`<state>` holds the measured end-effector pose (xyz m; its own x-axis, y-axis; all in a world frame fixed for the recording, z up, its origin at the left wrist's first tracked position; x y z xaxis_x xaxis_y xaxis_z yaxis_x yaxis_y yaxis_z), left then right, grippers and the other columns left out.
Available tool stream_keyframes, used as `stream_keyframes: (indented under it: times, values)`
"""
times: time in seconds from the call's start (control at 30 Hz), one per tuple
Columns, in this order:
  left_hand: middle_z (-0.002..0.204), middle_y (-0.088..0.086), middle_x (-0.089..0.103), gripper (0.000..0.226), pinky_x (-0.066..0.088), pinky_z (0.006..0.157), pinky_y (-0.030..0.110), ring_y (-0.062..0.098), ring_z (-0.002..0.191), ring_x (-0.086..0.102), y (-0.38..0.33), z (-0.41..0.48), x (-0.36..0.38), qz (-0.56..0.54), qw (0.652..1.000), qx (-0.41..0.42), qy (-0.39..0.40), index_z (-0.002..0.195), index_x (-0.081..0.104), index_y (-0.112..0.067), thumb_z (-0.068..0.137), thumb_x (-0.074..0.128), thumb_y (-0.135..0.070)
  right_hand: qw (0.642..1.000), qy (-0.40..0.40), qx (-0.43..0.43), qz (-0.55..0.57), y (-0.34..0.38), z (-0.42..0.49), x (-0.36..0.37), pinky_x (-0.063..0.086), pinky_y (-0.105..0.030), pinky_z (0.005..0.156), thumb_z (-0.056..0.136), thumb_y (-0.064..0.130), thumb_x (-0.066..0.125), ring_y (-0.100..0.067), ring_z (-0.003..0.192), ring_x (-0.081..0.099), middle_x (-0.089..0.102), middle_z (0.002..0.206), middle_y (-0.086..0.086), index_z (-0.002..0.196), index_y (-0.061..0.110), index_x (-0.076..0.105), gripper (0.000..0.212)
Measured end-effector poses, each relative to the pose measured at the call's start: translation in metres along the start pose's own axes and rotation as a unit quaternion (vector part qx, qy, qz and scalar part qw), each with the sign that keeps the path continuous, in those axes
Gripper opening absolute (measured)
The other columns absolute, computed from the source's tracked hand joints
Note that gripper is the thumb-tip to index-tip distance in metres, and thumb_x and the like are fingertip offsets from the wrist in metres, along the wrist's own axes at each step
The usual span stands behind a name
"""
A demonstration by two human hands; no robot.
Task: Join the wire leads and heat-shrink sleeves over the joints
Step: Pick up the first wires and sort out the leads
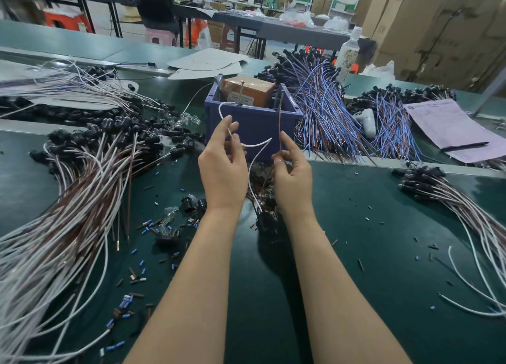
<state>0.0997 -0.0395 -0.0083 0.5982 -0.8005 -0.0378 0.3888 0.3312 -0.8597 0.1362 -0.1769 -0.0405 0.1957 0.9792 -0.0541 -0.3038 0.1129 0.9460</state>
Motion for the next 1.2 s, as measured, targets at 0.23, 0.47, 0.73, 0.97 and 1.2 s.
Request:
stream_keyframes:
  times: [0.23, 0.47, 0.73, 0.97, 1.2]
  values:
    - [0.104, -0.003, 0.067, 0.031, 0.056, 0.08, 0.035, 0.016, 0.08, 0.066, -0.003, 0.001, -0.011, -0.034, 0.997, -0.005, -0.075, 0.124, 0.058, -0.007, 0.095, 0.048, -0.006, 1.0, 0.003, 0.005, 0.0, 0.0, 0.0, 0.0, 0.037, -0.012, 0.054, 0.095, -0.002, 0.044, -0.005, 0.056, 0.038, 0.054, 0.088, 0.002, 0.135, 0.021, 0.05, 0.047]
    - [0.102, -0.004, 0.066, 0.031, 0.055, 0.082, 0.037, 0.017, 0.082, 0.066, -0.003, -0.003, -0.005, -0.038, 0.998, -0.009, -0.054, 0.124, 0.059, -0.007, 0.095, 0.048, -0.006, 1.0, 0.005, 0.005, 0.004, 0.001, -0.001, 0.0, 0.037, -0.012, 0.052, 0.095, -0.002, 0.044, -0.003, 0.054, 0.037, 0.052, 0.085, 0.003, 0.135, 0.02, 0.05, 0.046]
    - [0.115, 0.003, 0.066, 0.033, 0.055, 0.083, 0.043, 0.022, 0.09, 0.066, 0.003, -0.002, -0.004, -0.032, 0.998, -0.019, -0.045, 0.13, 0.054, -0.005, 0.098, 0.046, -0.007, 1.0, 0.003, 0.001, 0.0, 0.0, 0.0, 0.001, 0.036, -0.013, 0.052, 0.095, -0.002, 0.045, -0.002, 0.052, 0.036, 0.052, 0.086, 0.0, 0.136, 0.019, 0.05, 0.046]
    - [0.117, 0.003, 0.065, 0.034, 0.056, 0.083, 0.042, 0.017, 0.089, 0.065, 0.004, -0.001, -0.005, -0.041, 0.997, -0.024, -0.052, 0.131, 0.053, -0.005, 0.098, 0.047, -0.008, 1.0, 0.001, 0.001, 0.0, -0.003, 0.0, 0.001, 0.037, -0.012, 0.053, 0.095, -0.001, 0.045, -0.002, 0.054, 0.037, 0.052, 0.088, -0.001, 0.135, 0.02, 0.051, 0.046]
    - [0.118, 0.003, 0.065, 0.033, 0.056, 0.083, 0.04, 0.016, 0.089, 0.065, 0.005, -0.002, -0.002, -0.027, 0.999, -0.019, -0.031, 0.131, 0.053, -0.005, 0.098, 0.046, -0.008, 1.0, 0.004, 0.0, -0.003, -0.002, 0.001, 0.001, 0.036, -0.013, 0.053, 0.095, -0.002, 0.045, -0.004, 0.055, 0.038, 0.052, 0.086, 0.001, 0.135, 0.021, 0.05, 0.046]
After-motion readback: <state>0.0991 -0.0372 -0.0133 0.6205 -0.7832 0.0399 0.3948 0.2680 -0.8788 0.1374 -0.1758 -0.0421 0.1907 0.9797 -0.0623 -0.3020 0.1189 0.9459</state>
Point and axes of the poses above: each hand's wrist, its own z-axis towards the middle knuckle, its own x-axis out of the palm, y = z × x, the point moved 6 cm from there along z, towards the middle knuckle
